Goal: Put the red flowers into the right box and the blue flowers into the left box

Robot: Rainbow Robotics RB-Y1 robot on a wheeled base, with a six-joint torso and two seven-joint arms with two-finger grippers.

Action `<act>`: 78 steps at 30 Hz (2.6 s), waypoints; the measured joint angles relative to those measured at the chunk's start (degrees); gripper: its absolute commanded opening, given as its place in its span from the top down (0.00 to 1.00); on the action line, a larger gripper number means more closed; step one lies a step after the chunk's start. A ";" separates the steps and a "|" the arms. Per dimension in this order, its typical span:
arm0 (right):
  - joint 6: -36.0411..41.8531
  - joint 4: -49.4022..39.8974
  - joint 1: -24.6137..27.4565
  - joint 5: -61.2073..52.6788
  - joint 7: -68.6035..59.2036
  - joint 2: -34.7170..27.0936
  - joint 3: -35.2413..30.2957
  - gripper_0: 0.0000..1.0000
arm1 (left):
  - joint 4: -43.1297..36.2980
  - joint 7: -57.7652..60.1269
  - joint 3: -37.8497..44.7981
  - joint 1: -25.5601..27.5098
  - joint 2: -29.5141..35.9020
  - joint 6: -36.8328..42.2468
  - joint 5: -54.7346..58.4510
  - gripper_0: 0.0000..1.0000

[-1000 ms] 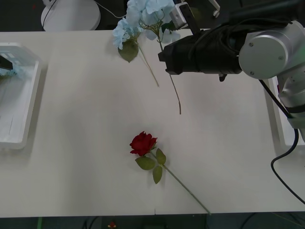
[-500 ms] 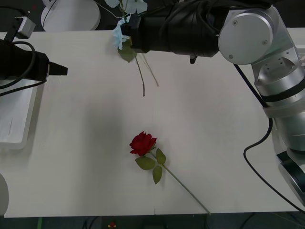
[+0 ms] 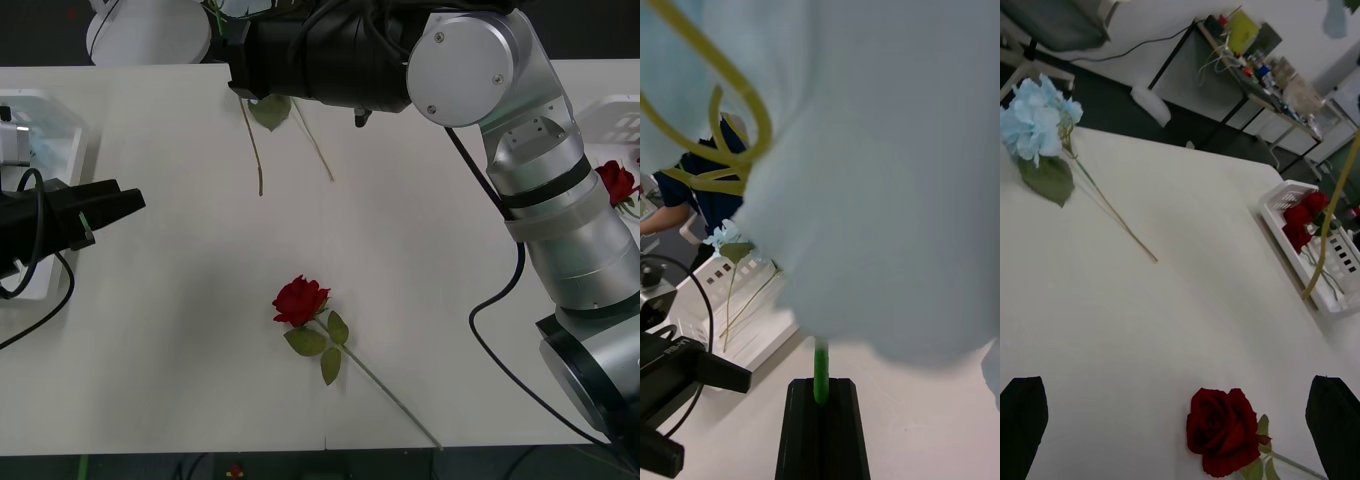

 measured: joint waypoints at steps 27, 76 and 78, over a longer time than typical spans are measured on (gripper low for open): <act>-3.03 0.10 -0.01 0.35 -1.09 0.12 3.77 1.00 | -5.23 -18.83 -31.35 0.54 0.00 -41.50 16.24 0.07; 5.08 -0.50 -0.13 -4.71 -3.21 -9.13 5.13 0.00 | 15.00 -18.53 -13.32 -13.55 -0.40 -19.44 0.90 1.00; 8.36 -1.18 -0.14 -5.77 -3.24 -11.11 5.27 0.00 | 19.55 -18.52 -8.67 -16.92 -0.39 -15.61 -2.51 1.00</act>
